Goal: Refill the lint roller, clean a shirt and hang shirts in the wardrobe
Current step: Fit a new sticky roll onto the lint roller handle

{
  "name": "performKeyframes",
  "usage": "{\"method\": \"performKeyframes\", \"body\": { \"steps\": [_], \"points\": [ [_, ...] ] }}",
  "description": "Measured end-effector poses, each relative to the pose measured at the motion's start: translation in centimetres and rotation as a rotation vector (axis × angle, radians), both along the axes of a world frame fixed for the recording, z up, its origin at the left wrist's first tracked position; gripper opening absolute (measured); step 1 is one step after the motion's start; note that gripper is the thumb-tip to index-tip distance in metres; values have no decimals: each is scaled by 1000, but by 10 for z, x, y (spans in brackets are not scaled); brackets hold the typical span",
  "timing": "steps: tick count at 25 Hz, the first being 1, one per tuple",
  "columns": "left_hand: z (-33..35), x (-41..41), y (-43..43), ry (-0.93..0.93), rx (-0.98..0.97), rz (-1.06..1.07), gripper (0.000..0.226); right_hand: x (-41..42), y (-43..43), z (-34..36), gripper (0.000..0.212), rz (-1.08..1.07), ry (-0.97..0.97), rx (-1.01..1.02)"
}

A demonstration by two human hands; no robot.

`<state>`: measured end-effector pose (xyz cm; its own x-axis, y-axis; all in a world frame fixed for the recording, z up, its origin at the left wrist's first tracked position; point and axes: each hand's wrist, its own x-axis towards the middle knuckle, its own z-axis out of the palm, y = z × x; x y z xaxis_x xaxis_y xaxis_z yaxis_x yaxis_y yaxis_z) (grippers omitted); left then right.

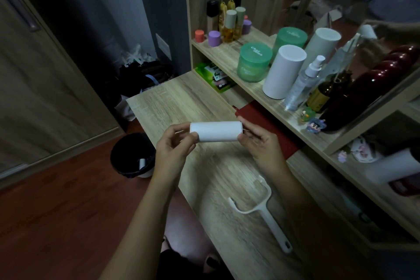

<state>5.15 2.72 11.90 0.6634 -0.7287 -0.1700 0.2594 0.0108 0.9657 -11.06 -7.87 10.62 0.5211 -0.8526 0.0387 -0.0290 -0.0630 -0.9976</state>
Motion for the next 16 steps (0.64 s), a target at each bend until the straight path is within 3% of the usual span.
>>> {"method": "performKeyframes", "body": {
  "steps": [6,10,13,16],
  "points": [
    [-8,-9,0,-23,8,32,18,0,2,-4,32,-70,167,-167],
    [-5,-14,-4,-21,-6,56,14,1,10,-7,31,-119,158,-174],
    [-3,-20,-18,141,2,96,15,6,18,-5,37,-154,121,-130],
    [-7,-25,-33,417,47,155,21,12,19,-3,54,-134,20,-32]
  ]
}}
